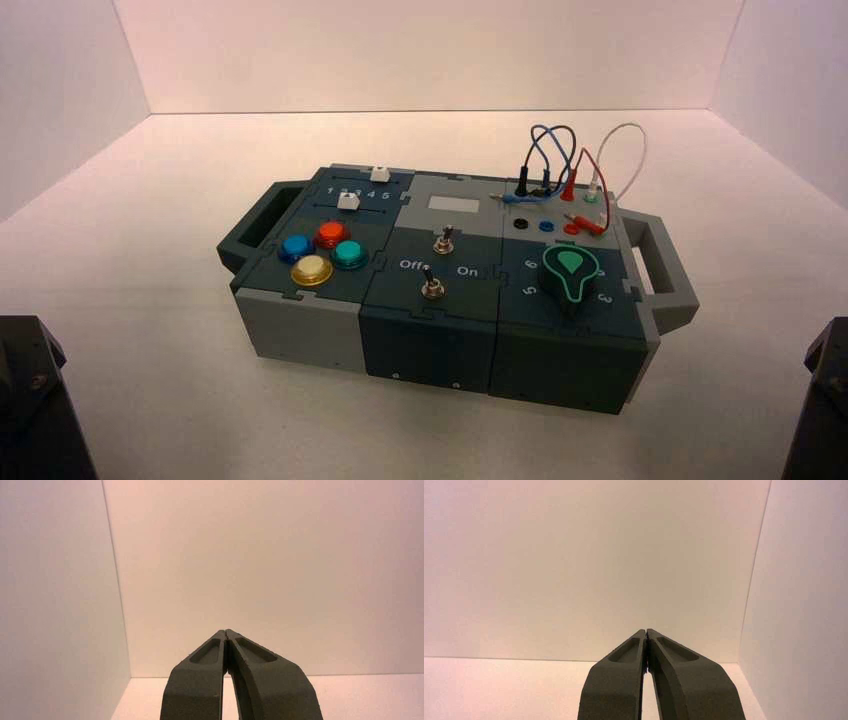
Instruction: Move the top slider to position 5.
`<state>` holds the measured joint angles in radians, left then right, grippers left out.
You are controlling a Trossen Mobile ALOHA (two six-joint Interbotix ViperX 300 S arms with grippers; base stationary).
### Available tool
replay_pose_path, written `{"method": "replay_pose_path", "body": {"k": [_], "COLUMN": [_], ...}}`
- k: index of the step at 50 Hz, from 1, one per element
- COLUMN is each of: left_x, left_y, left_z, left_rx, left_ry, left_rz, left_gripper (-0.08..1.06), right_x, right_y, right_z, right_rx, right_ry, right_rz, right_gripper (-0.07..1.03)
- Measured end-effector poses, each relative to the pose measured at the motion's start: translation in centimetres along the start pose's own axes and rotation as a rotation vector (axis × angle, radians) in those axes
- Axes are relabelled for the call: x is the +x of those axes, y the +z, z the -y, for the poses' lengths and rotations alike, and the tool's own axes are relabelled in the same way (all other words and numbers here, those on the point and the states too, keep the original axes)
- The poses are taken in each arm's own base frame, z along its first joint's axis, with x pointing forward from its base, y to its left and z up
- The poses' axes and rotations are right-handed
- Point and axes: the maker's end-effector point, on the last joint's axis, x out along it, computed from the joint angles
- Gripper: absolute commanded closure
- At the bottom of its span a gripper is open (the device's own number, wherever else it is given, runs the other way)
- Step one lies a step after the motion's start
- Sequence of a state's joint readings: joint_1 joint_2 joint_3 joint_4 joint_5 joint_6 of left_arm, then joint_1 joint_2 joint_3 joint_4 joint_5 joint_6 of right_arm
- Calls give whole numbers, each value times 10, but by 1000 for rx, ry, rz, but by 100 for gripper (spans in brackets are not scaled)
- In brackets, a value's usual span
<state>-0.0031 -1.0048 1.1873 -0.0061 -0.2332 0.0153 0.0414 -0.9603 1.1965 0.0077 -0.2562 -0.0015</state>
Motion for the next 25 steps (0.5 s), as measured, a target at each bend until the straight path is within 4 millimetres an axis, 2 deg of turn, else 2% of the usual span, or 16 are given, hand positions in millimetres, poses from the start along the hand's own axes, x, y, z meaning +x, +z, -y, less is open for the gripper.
{"method": "replay_pose_path", "body": {"k": [15,19,25], "left_x": [1,3,9], "left_y": [-8,-18,-35], "left_z": [0,2,15], "left_rx": [0,0,3], "left_ry": [-1,-7,-60], "left_rz": [-40,-94,-200], "left_gripper": [100,100,100], "right_x": [0,0,0], "right_y": [-2,-4,-9], "right_z": [0,0,-1], "right_rx": [1,1,1], "right_ry": [0,0,4], "right_rz": [-11,-23,-51], "right_gripper": [98,99,99]}}
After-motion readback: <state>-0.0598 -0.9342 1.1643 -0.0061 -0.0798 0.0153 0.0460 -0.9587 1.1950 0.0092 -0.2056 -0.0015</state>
